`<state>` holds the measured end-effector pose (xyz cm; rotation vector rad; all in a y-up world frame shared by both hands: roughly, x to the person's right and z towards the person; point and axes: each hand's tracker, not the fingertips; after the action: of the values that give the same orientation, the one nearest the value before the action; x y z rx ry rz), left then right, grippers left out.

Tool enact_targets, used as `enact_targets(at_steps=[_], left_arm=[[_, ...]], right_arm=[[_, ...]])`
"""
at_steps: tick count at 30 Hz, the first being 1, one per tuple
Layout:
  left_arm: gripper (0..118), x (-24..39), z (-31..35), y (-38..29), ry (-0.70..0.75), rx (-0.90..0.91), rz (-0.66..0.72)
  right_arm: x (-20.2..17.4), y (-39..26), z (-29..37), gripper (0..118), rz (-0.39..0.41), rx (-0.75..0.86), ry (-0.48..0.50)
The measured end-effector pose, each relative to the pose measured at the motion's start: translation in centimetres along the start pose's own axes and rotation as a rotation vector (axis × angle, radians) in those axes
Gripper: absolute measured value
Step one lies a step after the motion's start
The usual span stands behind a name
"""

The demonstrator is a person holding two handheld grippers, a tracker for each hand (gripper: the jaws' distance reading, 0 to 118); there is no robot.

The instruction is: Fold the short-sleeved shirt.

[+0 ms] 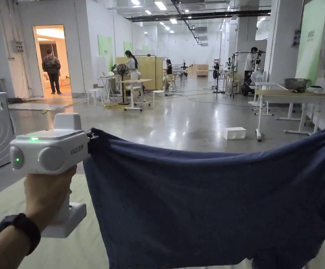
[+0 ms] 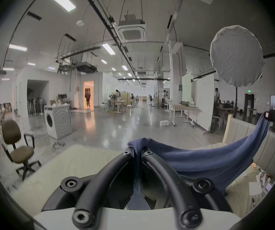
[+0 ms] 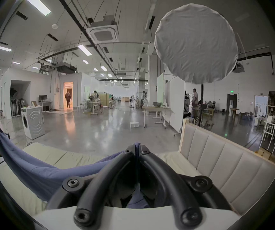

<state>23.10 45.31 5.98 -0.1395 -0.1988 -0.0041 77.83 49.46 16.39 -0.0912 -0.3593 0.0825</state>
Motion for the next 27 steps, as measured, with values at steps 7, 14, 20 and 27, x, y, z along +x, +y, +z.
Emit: enact_targets(at_steps=[7,14,20,27], left_arm=[[7,-0.5,2.0,-12.5,-0.044,-0.188,0.127],[7,-2.2,10.9,-21.9,-0.104,-0.24,0.075],[7,-3.0,20.2,-28.7,-0.145,-0.377,0.025],[7,-4.5,27.4,-32.9,-0.222,-0.483,0.031]], right_arm=[[-0.1,-13.4,2.8,3,-0.159,-0.217,0.039],[1.9,-22.9,13.8,3,-0.225,-0.271,0.053],[3.4,-29.8,23.1,3,-0.124,-0.461,0.025],[3.1,-33.8,30.1,3,0.014,-0.6,0.038]])
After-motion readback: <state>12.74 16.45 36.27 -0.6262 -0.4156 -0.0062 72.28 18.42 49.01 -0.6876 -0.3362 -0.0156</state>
